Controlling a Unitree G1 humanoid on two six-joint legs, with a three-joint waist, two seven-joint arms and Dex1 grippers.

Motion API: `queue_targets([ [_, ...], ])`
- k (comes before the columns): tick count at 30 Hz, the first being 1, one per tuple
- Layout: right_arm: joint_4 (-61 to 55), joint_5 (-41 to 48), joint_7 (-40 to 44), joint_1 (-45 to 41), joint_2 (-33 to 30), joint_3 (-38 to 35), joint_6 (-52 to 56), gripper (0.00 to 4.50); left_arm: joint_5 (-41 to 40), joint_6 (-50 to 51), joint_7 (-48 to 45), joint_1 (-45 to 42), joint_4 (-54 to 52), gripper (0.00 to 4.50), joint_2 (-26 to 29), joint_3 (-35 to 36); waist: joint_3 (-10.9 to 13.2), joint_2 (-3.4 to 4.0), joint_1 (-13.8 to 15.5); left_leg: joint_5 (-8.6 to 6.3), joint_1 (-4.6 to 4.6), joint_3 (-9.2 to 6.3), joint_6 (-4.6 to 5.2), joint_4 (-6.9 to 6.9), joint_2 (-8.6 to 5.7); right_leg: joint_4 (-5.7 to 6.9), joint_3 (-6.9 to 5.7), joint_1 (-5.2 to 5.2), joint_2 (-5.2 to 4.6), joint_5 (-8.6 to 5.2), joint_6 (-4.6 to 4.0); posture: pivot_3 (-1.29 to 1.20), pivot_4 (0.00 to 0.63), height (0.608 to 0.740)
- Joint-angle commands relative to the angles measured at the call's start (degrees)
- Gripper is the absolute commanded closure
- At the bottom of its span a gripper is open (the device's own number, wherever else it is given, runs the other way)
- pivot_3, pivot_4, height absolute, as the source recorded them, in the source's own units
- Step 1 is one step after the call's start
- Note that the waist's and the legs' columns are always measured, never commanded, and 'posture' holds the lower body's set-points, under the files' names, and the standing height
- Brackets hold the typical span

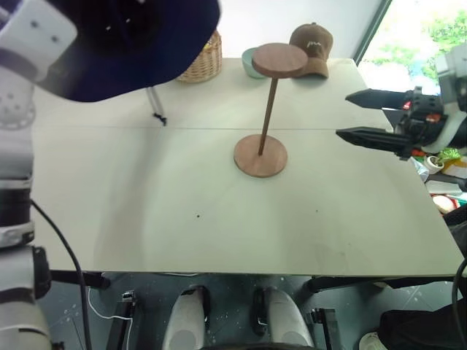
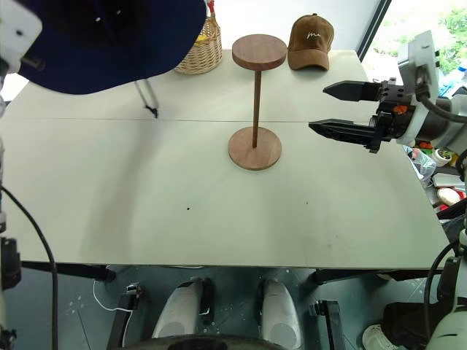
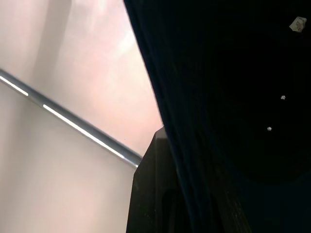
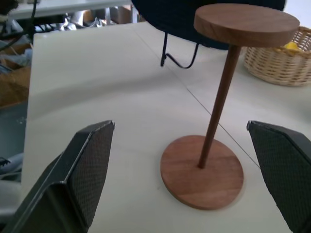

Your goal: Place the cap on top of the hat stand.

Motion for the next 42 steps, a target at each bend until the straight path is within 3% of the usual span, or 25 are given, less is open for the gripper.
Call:
queue_targets([
  [1, 1.0, -0.2, 0.4, -1.0, -2.5, -3.6, -1.4, 0.0, 0.3, -1.4, -0.1, -5.9, 1.1, 4.48, -2.3, -1.8, 0.0, -0.01, 0.0, 0.0, -0.01, 0.0, 0.0, 0.01, 0.0, -0.01, 0.0, 0.0, 0.0, 0.0, 0.01, 0.0, 0.15, 0.74],
  [6, 2.4, 0.2, 0.2, -0.3, -4.7, -6.8, -1.2, 0.0, 0.9, -7.2, 0.4, -12.2, 4.7, 4.48, -8.8, -6.4, 0.0, -0.02, -0.1, 0.0, -0.01, 0.0, 0.0, 0.05, 0.0, -0.01, 0.02, 0.01, 0.02, 0.01, 0.02, 0.0, 0.15, 0.74],
  [10, 2.2, 0.1, -0.6, 2.2, -6.2, -10.2, -0.9, 0.0, 2.5, -16.7, 0.2, -12.0, 3.8, 4.48, -10.8, -9.6, 0.0, -0.02, -0.1, 0.0, 0.0, 0.0, 0.0, 0.05, 0.0, -0.02, 0.03, 0.02, 0.02, 0.01, 0.02, 0.0, 0.15, 0.74],
  [21, 1.3, 1.5, -2.0, 7.3, -8.7, -17.3, 1.4, 0.0, 4.5, -42.5, 3.4, 7.8, -7.6, 4.48, -5.2, -5.7, 0.0, 0.04, -0.2, 0.01, 0.11, 0.1, 0.01, 0.05, 0.01, 0.03, 0.19, 0.02, 0.03, 0.01, 0.02, 0.0, 0.15, 0.74],
  [25, 0.8, 2.2, -2.9, 7.2, -8.3, -17.1, 2.1, 0.0, 11.6, -48.5, 7.8, 14.1, -7.4, 4.48, -3.8, -5.2, 0.0, 0.06, -0.1, 0.0, 0.11, 0.1, 0.01, 0.05, 0.01, 0.01, 0.19, 0.03, 0.02, 0.01, 0.02, 0.0, 0.15, 0.74],
  [34, 1.8, 2.2, -3.2, 5.8, -7.5, -14.2, 1.5, 0.0, 32.5, -57.3, 21.9, 17.8, -4.7, 4.48, -3.7, -8.9, 0.0, 0.07, -0.1, -0.02, 0.09, 0.09, 0.04, 0.12, 0.01, -0.01, 0.19, 0.07, 0.02, 0.03, 0.05, 0.0, 0.15, 0.74],
  [42, 1.4, 1.1, -1.9, 7.2, -7.9, -12.6, 0.2, 0.0, 40.7, -57.3, 26.8, 19.6, 1.3, 4.48, -3.2, -15.0, -0.1, 0.09, -0.1, -0.02, 0.08, 0.1, 0.05, 0.12, 0.02, 0.0, 0.19, 0.06, 0.0, 0.03, 0.05, 0.0, 0.15, 0.74],
])
